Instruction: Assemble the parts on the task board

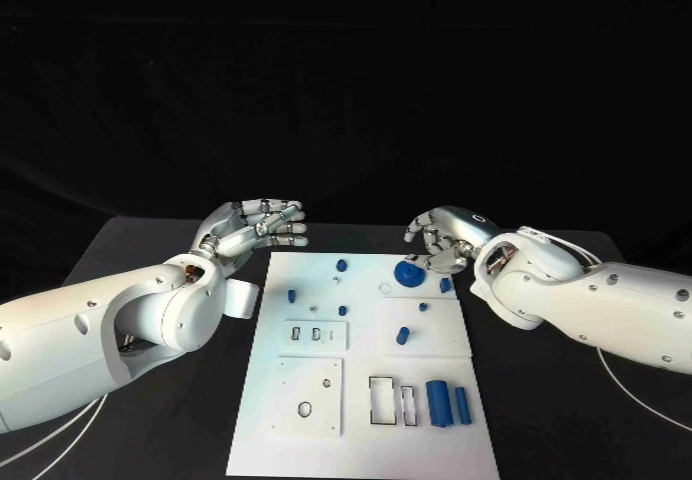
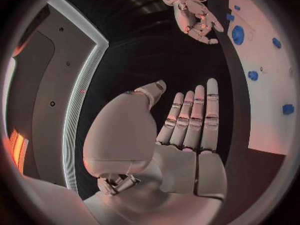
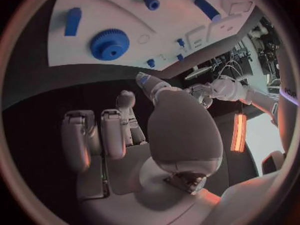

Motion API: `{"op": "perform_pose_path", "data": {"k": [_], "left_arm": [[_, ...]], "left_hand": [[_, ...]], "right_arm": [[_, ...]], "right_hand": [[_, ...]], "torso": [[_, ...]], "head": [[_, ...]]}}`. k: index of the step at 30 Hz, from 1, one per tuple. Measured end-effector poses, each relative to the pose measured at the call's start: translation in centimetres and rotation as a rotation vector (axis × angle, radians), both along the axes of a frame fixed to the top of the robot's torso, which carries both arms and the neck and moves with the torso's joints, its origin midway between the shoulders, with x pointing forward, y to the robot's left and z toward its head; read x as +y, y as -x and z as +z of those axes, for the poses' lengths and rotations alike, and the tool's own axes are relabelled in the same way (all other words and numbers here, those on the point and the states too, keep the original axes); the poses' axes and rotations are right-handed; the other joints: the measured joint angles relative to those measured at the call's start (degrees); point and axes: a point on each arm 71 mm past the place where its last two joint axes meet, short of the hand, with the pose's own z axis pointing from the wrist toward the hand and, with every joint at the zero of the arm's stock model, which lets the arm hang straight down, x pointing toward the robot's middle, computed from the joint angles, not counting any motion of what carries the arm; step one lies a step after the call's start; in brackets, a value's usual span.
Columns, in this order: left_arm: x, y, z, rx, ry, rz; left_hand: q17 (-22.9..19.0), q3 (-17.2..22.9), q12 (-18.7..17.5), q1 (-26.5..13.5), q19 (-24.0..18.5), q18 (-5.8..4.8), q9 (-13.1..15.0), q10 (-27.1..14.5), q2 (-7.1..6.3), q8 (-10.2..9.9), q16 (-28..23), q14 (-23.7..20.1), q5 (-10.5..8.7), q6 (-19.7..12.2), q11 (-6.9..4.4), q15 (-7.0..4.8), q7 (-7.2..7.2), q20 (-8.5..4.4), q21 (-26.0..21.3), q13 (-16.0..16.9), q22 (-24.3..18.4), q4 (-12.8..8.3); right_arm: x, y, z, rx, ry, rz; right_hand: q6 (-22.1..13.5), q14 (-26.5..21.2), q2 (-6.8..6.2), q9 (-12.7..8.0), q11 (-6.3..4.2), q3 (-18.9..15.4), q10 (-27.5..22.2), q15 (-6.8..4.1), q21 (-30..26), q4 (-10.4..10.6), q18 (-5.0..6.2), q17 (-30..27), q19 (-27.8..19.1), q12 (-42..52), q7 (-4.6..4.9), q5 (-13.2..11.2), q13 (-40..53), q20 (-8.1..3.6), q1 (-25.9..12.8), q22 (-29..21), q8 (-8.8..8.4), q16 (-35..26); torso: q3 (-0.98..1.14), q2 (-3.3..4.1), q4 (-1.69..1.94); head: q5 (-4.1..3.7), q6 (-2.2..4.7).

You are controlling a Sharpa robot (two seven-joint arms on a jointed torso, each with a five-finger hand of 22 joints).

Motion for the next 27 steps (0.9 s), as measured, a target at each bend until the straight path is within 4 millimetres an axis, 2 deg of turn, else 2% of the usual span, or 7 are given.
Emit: {"op": "perform_pose_path", "data": {"k": [2,5,6,7,12,18,27], "left_arm": [[0.0,0.0,0.0,0.001,0.0,0.0],[0.0,0.0,0.0,0.001,0.0,-0.001],[0.1,0.0,0.0,0.001,0.0,-0.001],[0.1,0.0,0.0,0.002,0.0,-0.001],[0.1,0.0,0.0,0.003,0.0,-0.002],[0.1,0.0,-0.1,0.005,0.0,-0.003],[0.1,-0.1,-0.1,0.007,0.0,-0.002]], "left_hand": [[0.0,0.0,0.0,0.0,0.0,0.0,0.0,0.0,0.0,0.0,0.0,0.0,0.0,0.0,0.0,0.0,0.0,0.0,0.0,0.0,0.0,0.0],[0.0,0.0,0.0,0.0,0.0,0.0,0.0,0.0,0.0,0.0,0.0,0.0,0.0,0.0,0.0,0.0,0.0,0.0,0.0,0.0,0.0,0.0],[0.0,0.0,0.0,0.0,0.0,0.0,0.0,0.0,0.0,0.0,0.0,0.0,0.0,0.0,0.0,0.0,0.0,0.0,0.0,0.0,0.0,0.0],[0.0,0.0,0.0,0.0,0.0,0.0,0.0,0.0,0.0,0.0,0.0,0.0,0.0,0.0,0.0,0.0,0.0,0.0,0.0,0.0,0.0,0.0],[0.0,0.0,0.0,0.0,0.0,0.0,0.0,0.0,0.0,0.0,0.0,0.0,0.0,0.0,0.0,0.0,0.0,0.0,0.0,0.0,0.0,0.0],[0.1,0.0,0.0,0.0,0.0,0.0,0.0,0.0,0.0,0.0,0.0,0.0,0.0,0.0,0.0,0.0,0.0,0.0,0.0,0.0,0.0,0.0],[0.1,0.0,0.0,0.0,0.0,0.0,0.0,0.0,0.0,0.0,0.0,0.0,0.0,0.0,0.0,0.0,0.0,0.0,0.0,0.0,0.0,0.0]], "right_arm": [[-0.8,0.0,0.0,0.021,-0.009,-0.018],[-1.6,0.0,-0.2,0.05,-0.013,-0.034],[-1.8,-0.1,-0.3,0.063,-0.012,-0.039],[-1.9,-0.1,-0.4,0.073,-0.01,-0.042],[-1.9,-0.3,-1.2,0.111,0.004,-0.054],[-1.0,-0.8,-2.1,0.136,0.022,-0.062],[-0.2,-1.2,-2.7,0.147,0.04,-0.073]], "right_hand": [[-1.1,0.0,0.0,0.1,0.36,-0.7,4.1,0.0,0.8,0.7,0.0,0.3,0.0,6.9,0.45,-0.2,8.2,0.0,0.0,0.0,0.0,2.0],[-1.8,0.0,0.0,0.1,0.69,-1.4,6.6,0.49,1.6,1.4,-0.07,0.3,0.1,10.3,0.64,-1.5,12.5,0.54,0.0,0.0,0.0,3.1],[-1.8,-0.1,0.0,0.2,0.77,-1.6,7.3,0.57,1.8,1.6,-0.8,0.3,0.1,11.2,0.64,-1.6,13.7,0.55,0.0,0.0,0.0,3.4],[-1.8,-0.1,0.0,0.2,0.82,-1.7,7.8,0.57,2.1,1.7,-0.86,0.3,0.1,11.8,0.64,-1.6,14.4,0.55,0.0,0.0,0.0,3.5],[-2.1,-0.1,0.12,0.2,0.89,-1.8,7.8,0.57,2.4,1.8,-0.86,0.3,0.1,12.4,0.91,-1.6,15.4,0.58,-0.1,0.0,0.0,3.8],[-2.6,0.1,0.33,0.2,1.06,-2.1,8.0,0.77,2.4,2.1,-0.85,0.3,-0.1,12.4,0.99,-1.8,15.6,0.75,-0.3,0.0,-0.34,3.8],[-3.2,-0.1,0.33,0.1,1.06,-2.4,8.0,0.97,2.6,2.1,-0.85,0.3,0.1,12.7,1.16,-1.8,15.7,0.96,-0.3,0.0,-0.67,3.8]], "torso": [[0.08,-0.04,-0.1],[0.16,-0.05,-0.16],[0.18,-0.05,-0.18],[0.18,-0.06,-0.21],[0.18,-0.06,-0.24],[0.14,0.0,-0.02],[-0.03,0.1,0.07]], "head": [[-0.04,0.01],[-0.13,0.01],[-0.2,0.01],[-0.24,0.01],[-0.14,0.22],[-0.02,0.33],[0.08,0.03]]}}
